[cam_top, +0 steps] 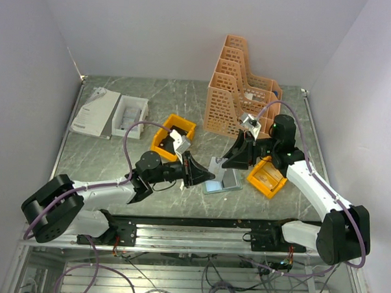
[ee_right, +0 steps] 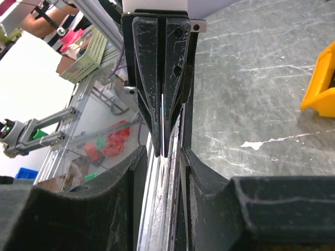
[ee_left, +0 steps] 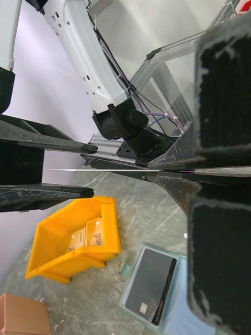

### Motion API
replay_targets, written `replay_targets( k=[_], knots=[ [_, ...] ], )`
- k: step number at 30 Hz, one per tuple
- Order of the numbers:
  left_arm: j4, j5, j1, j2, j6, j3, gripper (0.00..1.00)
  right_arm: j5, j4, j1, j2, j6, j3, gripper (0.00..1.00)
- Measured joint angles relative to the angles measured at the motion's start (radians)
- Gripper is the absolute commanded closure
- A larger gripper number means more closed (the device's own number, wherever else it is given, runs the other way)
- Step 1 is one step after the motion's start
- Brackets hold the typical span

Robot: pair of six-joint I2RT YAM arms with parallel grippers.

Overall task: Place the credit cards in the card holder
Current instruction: Pick up the credit card from the storage box, then insert the credit card into the card holder.

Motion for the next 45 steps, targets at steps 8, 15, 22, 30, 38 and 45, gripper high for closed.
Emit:
replay_targets(
  k=[8,15,22,30,38,45],
  knots=[
    [-0.007,0.008,0.003,0.005,0.004,0.01,0.93,0.0,0.003,0.001,0.0,0.007,0.0,0.81],
    [-0.009,0.01,0.003,0.007,0.004,0.01,0.89,-0.001,0.019,0.004,0.0,0.021,0.0,1.0],
    [-0.052,-0.064,0.005,-0.036,0.006,-0.009,0.59,0.022,-0.056,0.006,0.008,-0.055,0.021,1.0],
    [-0.071,-0.283,0.01,-0.299,-0.085,-0.238,0.28,0.26,-0.573,0.008,0.107,-0.562,0.236,1.0],
    [-0.127,-0.397,0.011,-0.362,-0.188,-0.334,0.3,0.397,-0.774,0.005,0.163,-0.727,0.151,1.0],
    [-0.233,-0.457,-0.006,-0.313,-0.189,-0.234,0.39,0.43,-0.784,-0.009,0.296,-0.73,0.162,1.0]
  ],
)
